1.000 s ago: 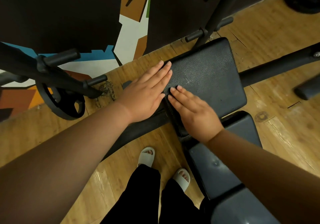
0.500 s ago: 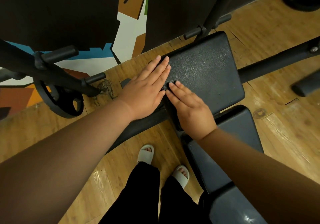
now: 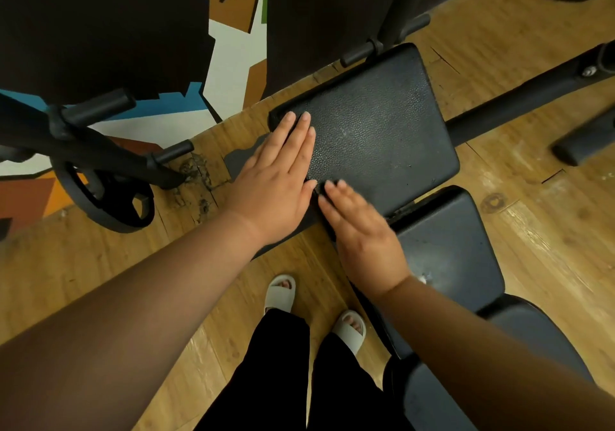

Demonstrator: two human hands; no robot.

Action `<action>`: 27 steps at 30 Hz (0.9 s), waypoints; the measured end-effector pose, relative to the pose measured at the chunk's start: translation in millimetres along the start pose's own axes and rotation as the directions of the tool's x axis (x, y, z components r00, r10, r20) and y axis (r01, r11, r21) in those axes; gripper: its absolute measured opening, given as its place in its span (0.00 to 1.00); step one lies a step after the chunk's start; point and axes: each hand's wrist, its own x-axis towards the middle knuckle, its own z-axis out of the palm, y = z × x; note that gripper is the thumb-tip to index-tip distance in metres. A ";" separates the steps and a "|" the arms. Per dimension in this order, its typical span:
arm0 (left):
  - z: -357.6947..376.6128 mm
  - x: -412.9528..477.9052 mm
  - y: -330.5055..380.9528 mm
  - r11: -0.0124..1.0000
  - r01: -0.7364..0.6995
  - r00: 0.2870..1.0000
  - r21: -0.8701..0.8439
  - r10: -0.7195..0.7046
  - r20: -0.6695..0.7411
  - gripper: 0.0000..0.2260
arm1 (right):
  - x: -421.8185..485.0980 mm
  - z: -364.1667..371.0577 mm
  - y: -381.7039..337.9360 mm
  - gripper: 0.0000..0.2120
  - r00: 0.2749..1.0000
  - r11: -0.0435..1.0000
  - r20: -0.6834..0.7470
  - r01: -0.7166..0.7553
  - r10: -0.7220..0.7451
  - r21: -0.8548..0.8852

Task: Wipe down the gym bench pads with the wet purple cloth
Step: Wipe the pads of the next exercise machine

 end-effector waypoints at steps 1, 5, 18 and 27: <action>-0.5 -0.3 1.5 1.000 0.010 1.000 0.001 -0.010 0.003 0.28 | -9.3 -1.4 -0.2 0.16 1.000 1.000 0.012 0.009 -0.009 0.003; -3.5 0.1 10.3 0.997 0.078 0.995 -0.028 -0.076 0.065 0.30 | 16.4 -8.4 20.1 0.17 0.999 0.998 -0.037 -0.040 0.039 -0.042; -8.6 3.1 28.0 0.987 0.159 0.980 0.023 -0.161 0.115 0.34 | 29.9 -16.4 48.8 0.17 0.979 0.978 -0.112 -0.180 0.169 -0.103; -1.9 4.5 35.3 0.978 0.205 0.973 0.030 -0.207 0.099 0.35 | 15.8 -16.9 48.9 0.17 0.995 0.993 -0.077 -0.066 0.058 -0.099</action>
